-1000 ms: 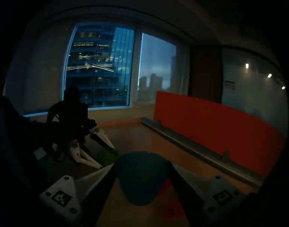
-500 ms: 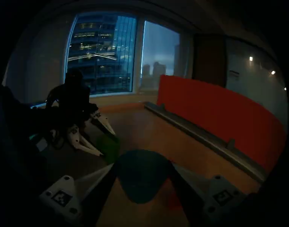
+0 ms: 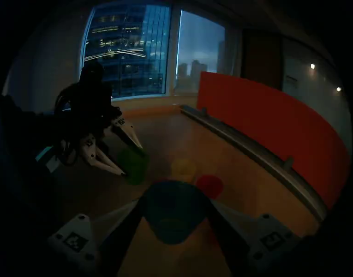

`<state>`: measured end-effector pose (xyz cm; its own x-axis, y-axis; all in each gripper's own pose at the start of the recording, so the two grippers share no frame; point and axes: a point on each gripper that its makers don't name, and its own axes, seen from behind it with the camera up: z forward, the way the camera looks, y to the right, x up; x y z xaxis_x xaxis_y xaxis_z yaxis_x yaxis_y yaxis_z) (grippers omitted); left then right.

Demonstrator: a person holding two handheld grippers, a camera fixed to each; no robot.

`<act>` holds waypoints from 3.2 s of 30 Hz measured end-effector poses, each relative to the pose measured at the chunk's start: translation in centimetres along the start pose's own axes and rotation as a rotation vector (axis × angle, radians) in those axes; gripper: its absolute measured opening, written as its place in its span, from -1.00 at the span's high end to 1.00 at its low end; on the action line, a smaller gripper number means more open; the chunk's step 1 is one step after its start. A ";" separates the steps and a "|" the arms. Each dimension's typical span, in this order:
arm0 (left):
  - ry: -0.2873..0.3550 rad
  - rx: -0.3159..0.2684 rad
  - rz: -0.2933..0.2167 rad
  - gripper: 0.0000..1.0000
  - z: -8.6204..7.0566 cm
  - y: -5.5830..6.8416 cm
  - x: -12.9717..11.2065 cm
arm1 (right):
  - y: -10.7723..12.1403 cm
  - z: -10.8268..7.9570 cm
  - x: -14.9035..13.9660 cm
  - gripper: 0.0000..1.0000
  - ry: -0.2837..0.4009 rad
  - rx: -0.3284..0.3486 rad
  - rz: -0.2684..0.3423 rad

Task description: Pour water

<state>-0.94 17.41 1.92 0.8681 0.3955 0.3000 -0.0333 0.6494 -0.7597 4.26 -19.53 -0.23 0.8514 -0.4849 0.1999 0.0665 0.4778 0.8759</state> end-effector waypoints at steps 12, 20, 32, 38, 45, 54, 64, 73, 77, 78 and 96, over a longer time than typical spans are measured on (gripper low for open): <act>-0.095 -0.018 0.022 -0.77 1.0 0.3 -2.1 | 0.3 1.2 -2.2 -0.92 -0.101 0.016 -0.002; -0.140 -0.029 0.038 -0.78 1.8 0.3 -3.1 | 0.3 1.8 -4.4 -0.92 -0.171 0.023 -0.024; -0.194 -0.044 0.043 -0.79 2.8 0.3 -5.0 | 0.7 2.6 -7.0 -0.93 -0.237 0.026 -0.038; -0.203 -0.047 0.033 -0.79 3.2 0.2 -5.7 | 0.8 2.8 -7.3 -0.93 -0.240 0.030 -0.033; -0.200 -0.055 0.025 -0.80 3.6 0.3 -6.2 | 0.8 3.2 -7.6 -0.93 -0.244 0.031 -0.025; -0.200 -0.058 0.017 -0.81 3.3 0.2 -6.6 | 0.5 3.5 -8.4 -0.94 -0.259 0.037 -0.023; -0.218 -0.071 0.004 -0.82 3.1 0.5 -6.9 | 0.2 3.8 -8.6 -0.94 -0.259 0.040 -0.025; -0.239 -0.053 -0.003 -0.83 3.2 0.2 -7.4 | 0.0 4.0 -8.9 -0.94 -0.258 0.040 -0.017; -0.250 -0.042 -0.009 -0.83 3.0 -0.2 -7.9 | -0.1 4.2 -9.2 -0.95 -0.258 0.040 -0.012; -0.253 -0.040 -0.010 -0.83 2.9 -0.3 -8.0 | -0.1 4.2 -9.3 -0.95 -0.258 0.040 -0.010; -0.286 -0.029 -0.023 -0.85 1.4 -0.3 -10.4 | -0.7 5.4 -10.7 -0.96 -0.264 0.046 0.019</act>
<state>-10.69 14.04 -0.18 0.6932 0.5509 0.4647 0.0025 0.6429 -0.7659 -7.75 -18.64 -0.63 0.6863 -0.6538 0.3186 0.0234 0.4578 0.8888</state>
